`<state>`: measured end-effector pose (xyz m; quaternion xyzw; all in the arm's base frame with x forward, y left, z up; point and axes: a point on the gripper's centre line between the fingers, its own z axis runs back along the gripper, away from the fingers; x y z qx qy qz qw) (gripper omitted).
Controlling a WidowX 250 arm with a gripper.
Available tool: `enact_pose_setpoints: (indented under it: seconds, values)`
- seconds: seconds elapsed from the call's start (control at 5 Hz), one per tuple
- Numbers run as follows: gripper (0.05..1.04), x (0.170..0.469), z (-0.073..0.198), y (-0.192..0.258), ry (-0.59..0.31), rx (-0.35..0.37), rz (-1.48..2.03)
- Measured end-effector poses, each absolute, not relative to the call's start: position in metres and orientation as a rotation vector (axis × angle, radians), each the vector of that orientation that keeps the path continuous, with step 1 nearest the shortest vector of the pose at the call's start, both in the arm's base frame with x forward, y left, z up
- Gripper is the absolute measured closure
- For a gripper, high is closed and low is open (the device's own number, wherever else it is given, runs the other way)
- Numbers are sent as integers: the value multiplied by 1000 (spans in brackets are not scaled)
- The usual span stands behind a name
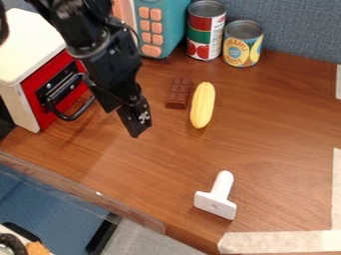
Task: Open the drawer
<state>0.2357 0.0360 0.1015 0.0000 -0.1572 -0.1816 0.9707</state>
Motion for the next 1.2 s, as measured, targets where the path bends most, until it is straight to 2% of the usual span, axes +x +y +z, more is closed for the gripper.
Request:
enact_pose_setpoints:
  seconds: [0.6, 0.8, 1.2]
  values:
    - [83, 270, 47, 67, -296, 174, -231]
    - [83, 283, 50, 80, -308, 197, -204]
    - [83, 287, 60, 93, -324, 200, -171]
